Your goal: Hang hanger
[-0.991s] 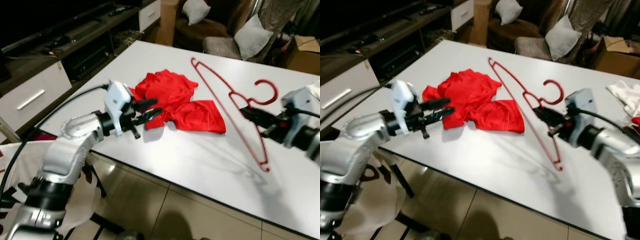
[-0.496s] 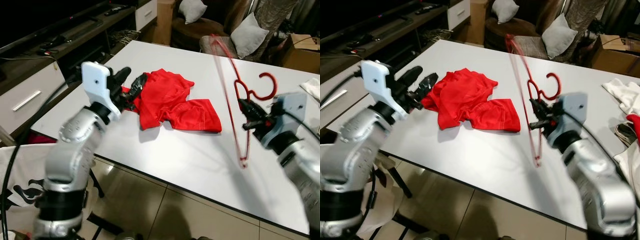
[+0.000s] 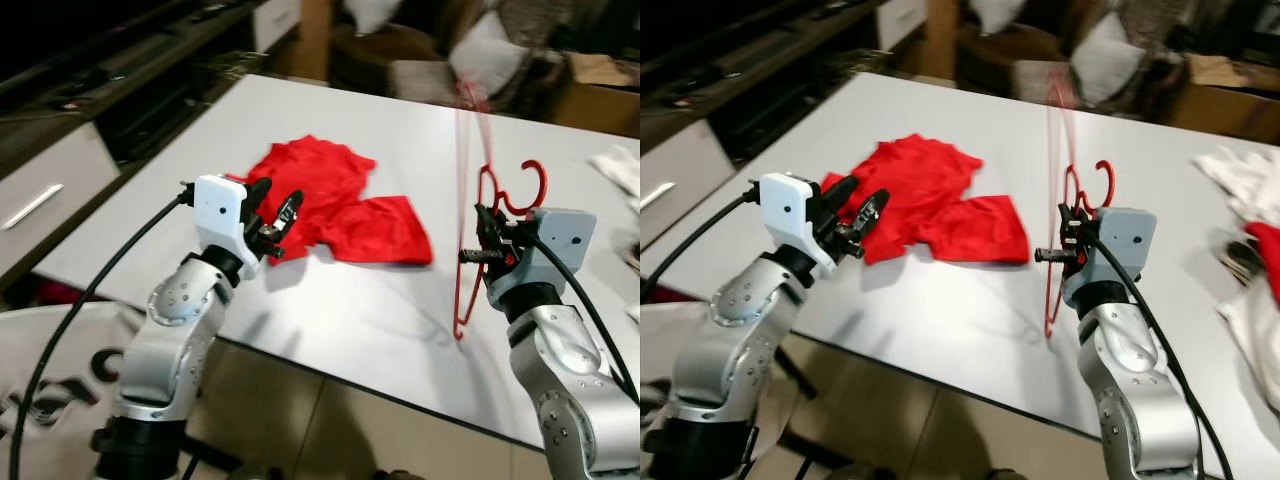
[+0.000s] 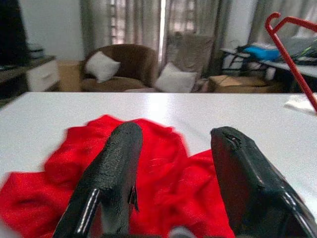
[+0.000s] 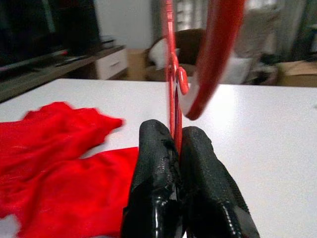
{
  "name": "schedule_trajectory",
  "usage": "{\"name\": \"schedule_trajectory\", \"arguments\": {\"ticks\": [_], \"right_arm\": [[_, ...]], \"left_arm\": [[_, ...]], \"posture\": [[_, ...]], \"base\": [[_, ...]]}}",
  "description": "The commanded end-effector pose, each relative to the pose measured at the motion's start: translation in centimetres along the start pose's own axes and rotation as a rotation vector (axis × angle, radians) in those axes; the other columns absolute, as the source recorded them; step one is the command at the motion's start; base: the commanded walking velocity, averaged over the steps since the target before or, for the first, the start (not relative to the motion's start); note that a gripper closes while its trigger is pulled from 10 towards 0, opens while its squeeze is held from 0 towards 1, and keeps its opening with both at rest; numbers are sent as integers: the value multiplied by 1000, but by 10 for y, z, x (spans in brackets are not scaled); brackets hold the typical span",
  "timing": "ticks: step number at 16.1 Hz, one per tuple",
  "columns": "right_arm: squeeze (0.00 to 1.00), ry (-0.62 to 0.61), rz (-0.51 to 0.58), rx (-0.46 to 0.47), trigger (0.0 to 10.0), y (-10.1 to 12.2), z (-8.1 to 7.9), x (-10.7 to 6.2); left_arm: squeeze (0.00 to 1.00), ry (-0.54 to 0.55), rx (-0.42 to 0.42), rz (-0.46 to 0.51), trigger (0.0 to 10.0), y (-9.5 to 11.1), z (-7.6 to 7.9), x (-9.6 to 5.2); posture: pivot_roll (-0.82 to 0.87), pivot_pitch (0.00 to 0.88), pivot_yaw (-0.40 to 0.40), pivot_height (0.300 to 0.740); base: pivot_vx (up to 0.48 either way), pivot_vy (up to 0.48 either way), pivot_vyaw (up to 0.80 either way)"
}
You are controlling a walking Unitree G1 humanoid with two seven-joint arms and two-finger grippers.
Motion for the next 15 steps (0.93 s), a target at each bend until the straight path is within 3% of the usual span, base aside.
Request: {"name": "schedule_trajectory", "arguments": {"ticks": [1,3,5,6,7,10,12,15], "right_arm": [[0,-2,17,-28,10000,3,0,-4],[0,-6,-1,-43,10000,-1,1,-5],[0,-10,22,24,10000,3,-2,-5],[0,-34,66,13,10000,7,-2,-5],[0,-94,82,-82,10000,8,2,-1],[0,-29,2,-108,10000,-5,-2,-2],[0,-21,-74,-81,10000,-18,0,-4],[0,-34,-67,-85,10000,-19,0,-5]], "left_arm": [[302,27,-15,10,10000,2,-1,0],[322,48,-1,1,10000,-1,0,0],[278,118,-4,-55,10000,-11,-8,-2],[247,127,5,-64,10000,-11,-9,-2],[8,100,-20,-53,10000,-11,-10,-2],[27,107,47,-42,10000,-11,-12,-5],[27,96,72,-49,10000,-14,-9,-5],[27,93,134,-87,10000,-21,-13,-5]], "posture": [[-79,0,24,740],[-80,0,23,740],[-83,0,25,740],[-83,0,24,740],[-84,0,23,740],[-84,0,13,740],[-82,0,9,740],[-88,0,14,740]], "base": [[0,0,-800],[0,0,-800],[0,0,-800],[0,0,-800],[0,0,-800],[0,0,-729],[0,-251,0],[0,-262,0]]}}
Point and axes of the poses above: a point about 5 cm out from each wrist's last joint towards the gripper, its own x axis pointing out of the wrist towards the gripper, its own y axis along the axis of the wrist's last joint, z = x × y, the point moved 2 cm from there along x, pointing out of the wrist towards the gripper, and after that the axes turned 10 degrees about x, right-handed, at the moved point
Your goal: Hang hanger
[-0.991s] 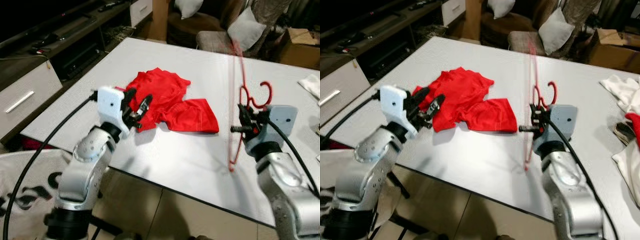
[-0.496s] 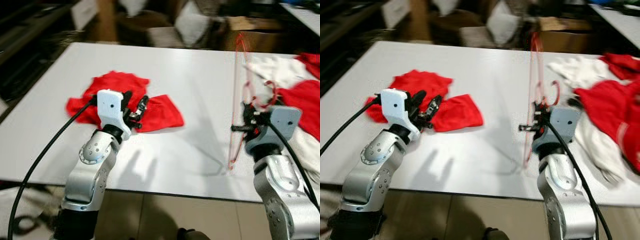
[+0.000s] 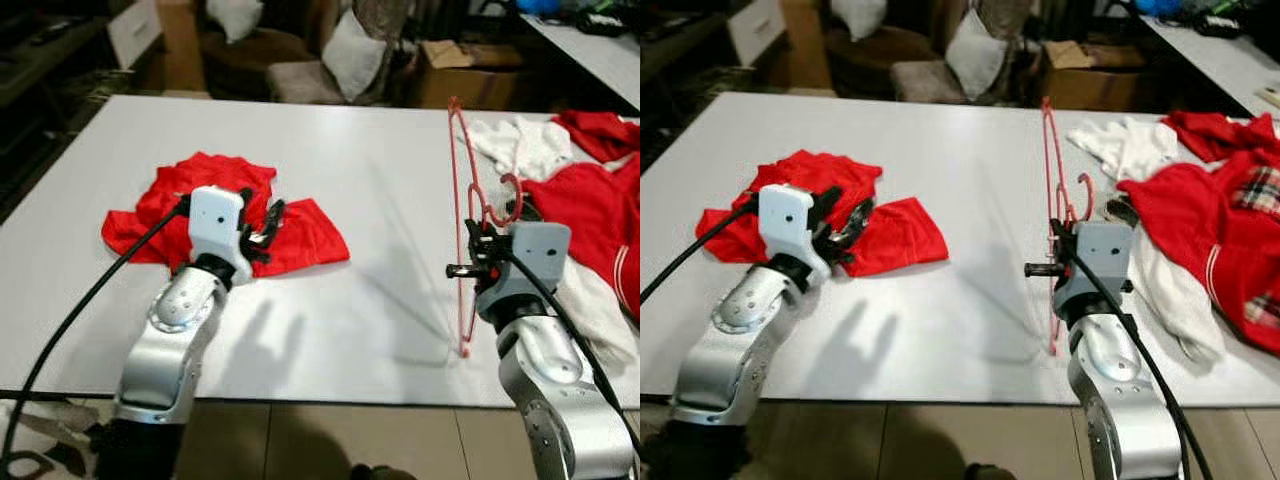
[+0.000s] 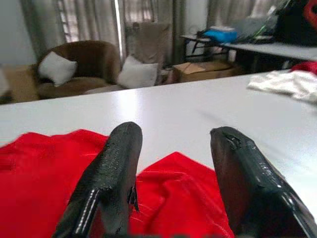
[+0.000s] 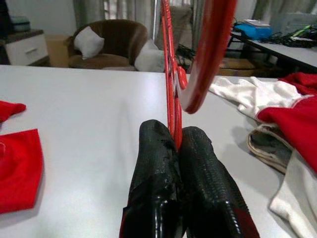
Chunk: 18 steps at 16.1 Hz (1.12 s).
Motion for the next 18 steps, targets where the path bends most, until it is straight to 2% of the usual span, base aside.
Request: {"name": "schedule_trajectory", "arguments": {"ticks": [1,4,12,16,17,18], "right_arm": [[0,-23,-7,-11,10000,-3,5,0],[0,-18,-35,19,10000,-8,7,-1],[0,48,-15,49,10000,-3,-6,0],[0,13,7,12,10000,0,1,1],[0,23,16,-21,10000,0,2,1],[0,6,7,-2,10000,-3,4,-1]], "left_arm": [[31,-16,12,5,10000,0,4,1],[31,-15,-5,-17,10000,-4,4,-1],[27,-12,-7,-21,10000,-5,4,-1],[31,-2,-15,-22,10000,-7,5,-2],[27,-1,-15,-21,10000,-7,7,-2],[31,4,-18,-22,10000,-7,8,-2]], "posture": [[-88,0,14,740],[-87,0,15,740],[-88,0,29,740],[-94,0,31,740],[-94,0,31,740],[-95,0,31,740]], "base": [[0,-266,0],[0,-264,-152],[0,-260,-689],[0,-249,-586],[0,0,-463],[0,0,0]]}}
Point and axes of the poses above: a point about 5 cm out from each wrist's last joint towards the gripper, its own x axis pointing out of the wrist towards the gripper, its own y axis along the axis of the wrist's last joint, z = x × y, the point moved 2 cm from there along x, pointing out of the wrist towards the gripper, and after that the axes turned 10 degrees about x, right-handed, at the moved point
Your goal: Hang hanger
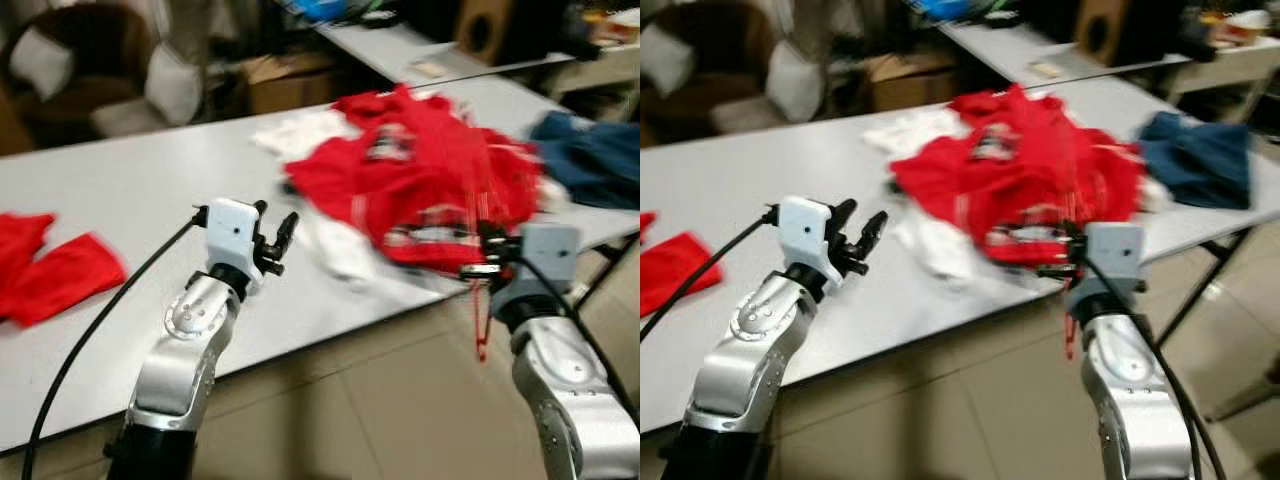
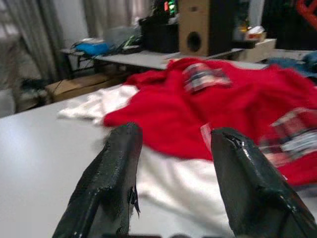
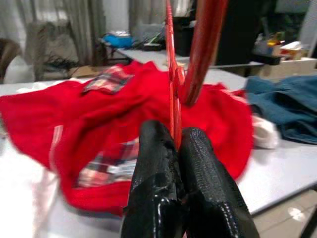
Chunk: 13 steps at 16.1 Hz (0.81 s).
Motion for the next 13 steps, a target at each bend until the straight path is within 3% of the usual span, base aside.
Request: {"name": "schedule_trajectory", "arguments": {"ticks": [1,7,8,9,13], "right_arm": [[0,27,-22,25,10000,-5,-6,-1],[0,17,-42,40,10000,-9,-3,-3],[0,18,-45,35,10000,-10,-2,-3],[0,23,-51,39,10000,-10,-2,-3],[0,22,-48,39,10000,-10,-4,-2]], "left_arm": [[31,47,13,-12,10000,-3,-10,-4],[59,38,-32,-20,10000,-5,-5,-4],[298,9,-91,-21,10000,-6,-2,-4],[1000,-1,-115,-20,10000,-6,-1,-5],[1000,25,-64,-29,10000,-6,-5,-4]], "posture": [[-95,0,31,740],[-103,0,32,740],[-103,0,32,740],[-102,0,32,740],[-102,0,32,740]], "base": [[0,0,0],[0,0,0],[0,0,0],[0,0,0],[0,-94,0]]}}
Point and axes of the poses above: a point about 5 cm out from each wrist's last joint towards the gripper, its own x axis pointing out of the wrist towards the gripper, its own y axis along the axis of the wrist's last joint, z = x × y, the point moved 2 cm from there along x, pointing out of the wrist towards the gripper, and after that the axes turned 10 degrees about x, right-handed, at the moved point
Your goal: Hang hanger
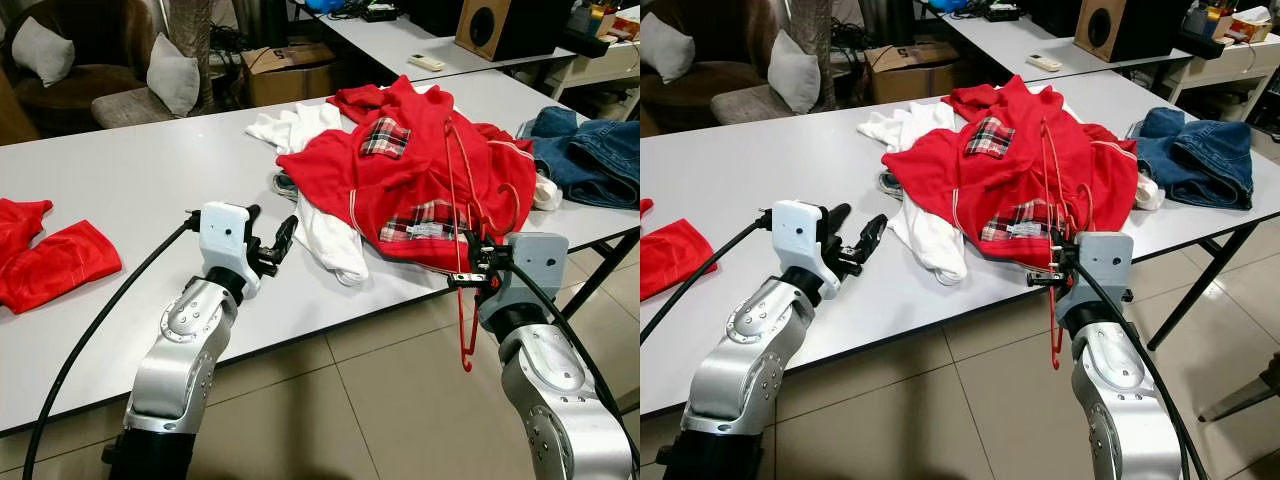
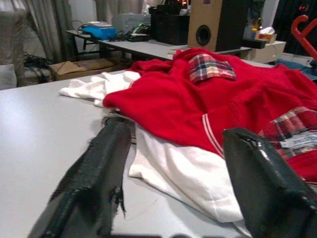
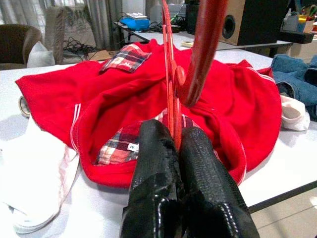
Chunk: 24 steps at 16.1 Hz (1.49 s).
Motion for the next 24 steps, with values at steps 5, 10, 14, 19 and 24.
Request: {"name": "schedule_trajectory", "arguments": {"ticks": [5,10,14,19,24], "right_arm": [[0,-7,6,3,10000,2,0,1],[0,-1,-17,-16,10000,-2,0,1],[0,-4,-26,-62,10000,-3,2,2],[0,12,-22,-22,10000,-2,2,3],[0,18,-26,-73,10000,-5,3,5]], "left_arm": [[1000,14,25,-2,10000,2,-4,0],[996,19,32,-15,10000,0,-4,1],[1000,-15,51,-22,10000,-3,-1,2],[1000,-28,56,-21,10000,-5,1,4],[1000,9,67,-35,10000,-7,-4,5]], "posture": [[-103,0,34,740],[-104,0,34,740],[-109,0,36,740],[-114,0,34,740],[-111,0,25,740]], "base": [[0,-427,0],[0,-233,0],[0,0,0],[241,0,-458],[335,0,-135]]}}
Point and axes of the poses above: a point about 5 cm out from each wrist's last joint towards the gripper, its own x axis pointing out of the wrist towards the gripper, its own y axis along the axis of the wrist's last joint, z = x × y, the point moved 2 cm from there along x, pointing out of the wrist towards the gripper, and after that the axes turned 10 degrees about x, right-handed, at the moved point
